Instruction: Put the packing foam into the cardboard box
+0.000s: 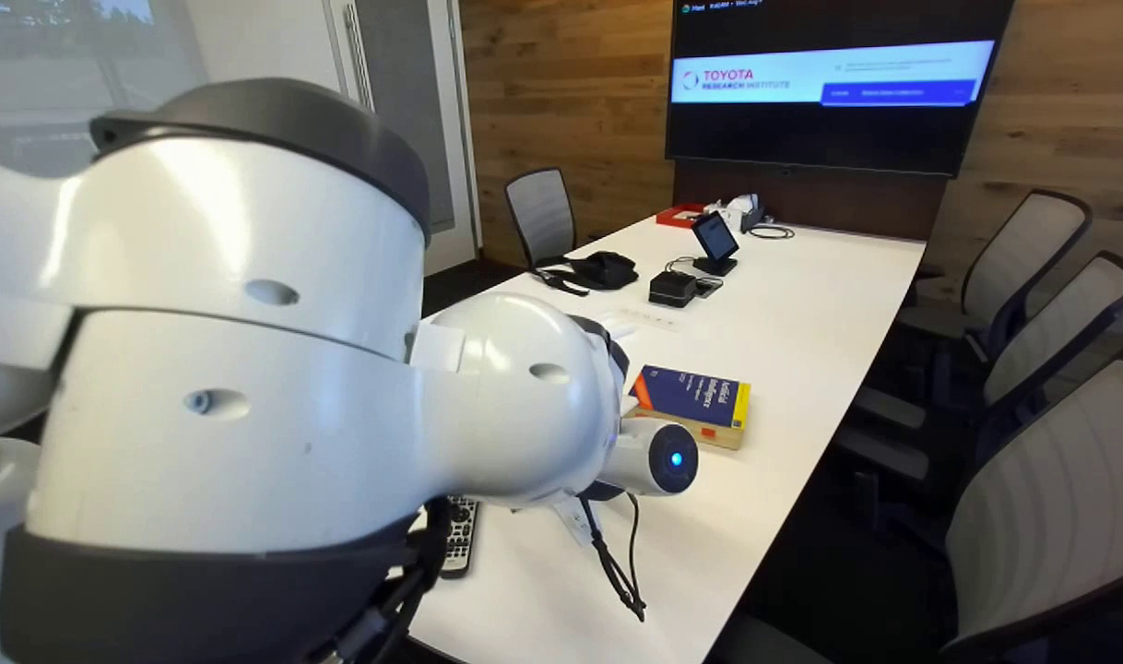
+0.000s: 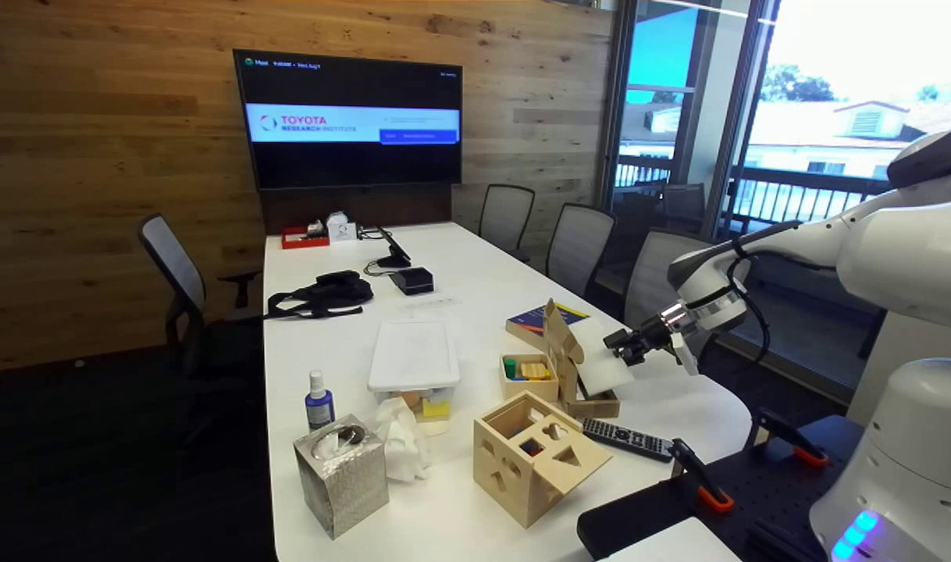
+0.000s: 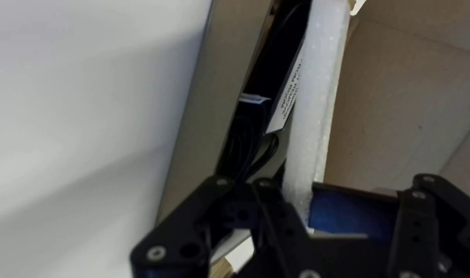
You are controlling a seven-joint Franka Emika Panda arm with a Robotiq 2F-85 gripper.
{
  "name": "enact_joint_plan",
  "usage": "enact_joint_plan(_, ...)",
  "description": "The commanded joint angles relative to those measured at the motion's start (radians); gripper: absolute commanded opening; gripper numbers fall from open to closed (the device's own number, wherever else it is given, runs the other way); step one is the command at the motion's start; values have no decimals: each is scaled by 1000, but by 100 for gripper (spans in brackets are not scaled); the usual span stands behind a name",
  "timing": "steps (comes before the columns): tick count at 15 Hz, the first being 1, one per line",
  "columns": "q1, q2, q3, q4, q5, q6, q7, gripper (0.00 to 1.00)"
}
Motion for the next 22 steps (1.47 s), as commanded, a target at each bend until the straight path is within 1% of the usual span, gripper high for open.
enact_joint_plan(1,-41,78,20,57,34,-94,-51,0)
enact_joint_plan(3,-42,104,19,86,54,-146,-56,0)
enact_joint_plan(7,-17,129,14,132,99,-231,-46,0)
enact_joint_plan(10,3,126,2,144,132,-252,-35,0)
enact_joint_plan(15,44,96,-16,123,179,-170,3,0)
enact_joint_plan(18,72,89,-28,127,191,-148,23,0)
enact_joint_plan(22,107,63,-42,110,191,-55,89,0)
